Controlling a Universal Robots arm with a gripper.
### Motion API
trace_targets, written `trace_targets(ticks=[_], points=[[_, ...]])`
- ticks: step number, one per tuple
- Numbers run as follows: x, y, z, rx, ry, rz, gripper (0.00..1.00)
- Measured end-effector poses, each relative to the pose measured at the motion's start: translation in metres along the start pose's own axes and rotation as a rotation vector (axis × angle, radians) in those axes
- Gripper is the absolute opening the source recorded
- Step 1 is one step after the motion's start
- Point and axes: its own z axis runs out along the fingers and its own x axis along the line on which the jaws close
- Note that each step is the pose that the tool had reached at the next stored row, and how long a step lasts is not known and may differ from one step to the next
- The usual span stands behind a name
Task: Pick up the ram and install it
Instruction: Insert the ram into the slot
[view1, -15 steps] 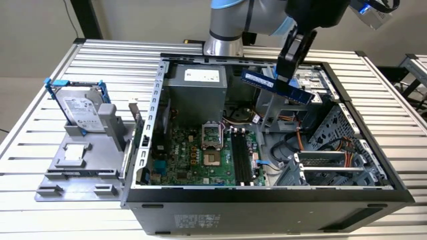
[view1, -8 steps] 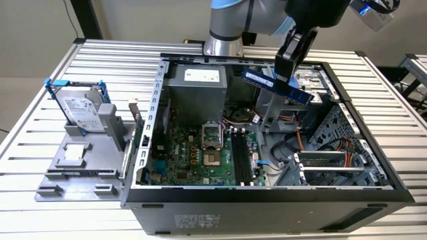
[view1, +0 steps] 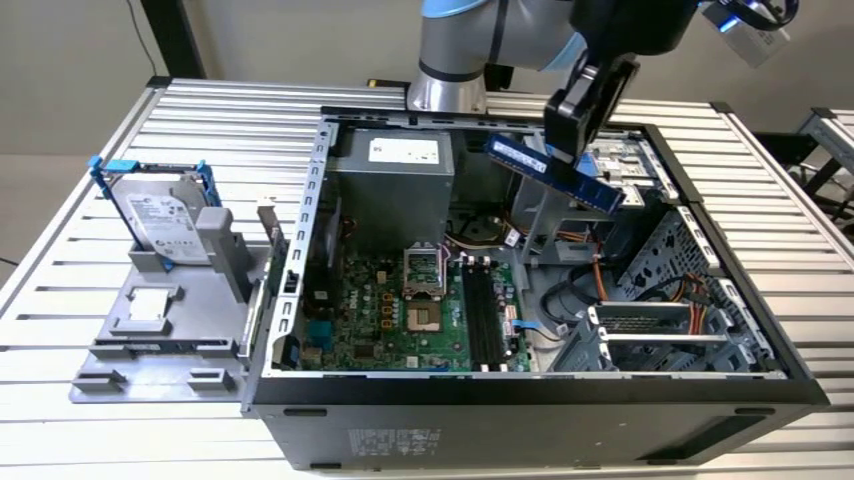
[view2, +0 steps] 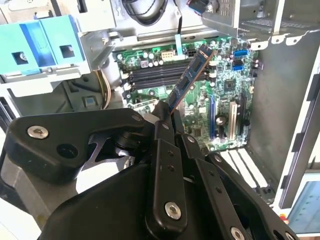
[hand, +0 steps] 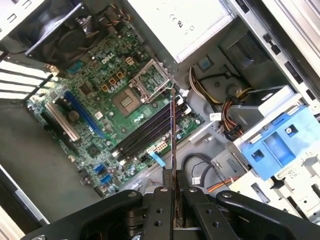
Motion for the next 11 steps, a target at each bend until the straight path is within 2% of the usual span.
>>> trace_targets(ticks=[11], points=[[0.0, 0.0, 0.0, -0.006, -0.0011, 0.118, 0.0]])
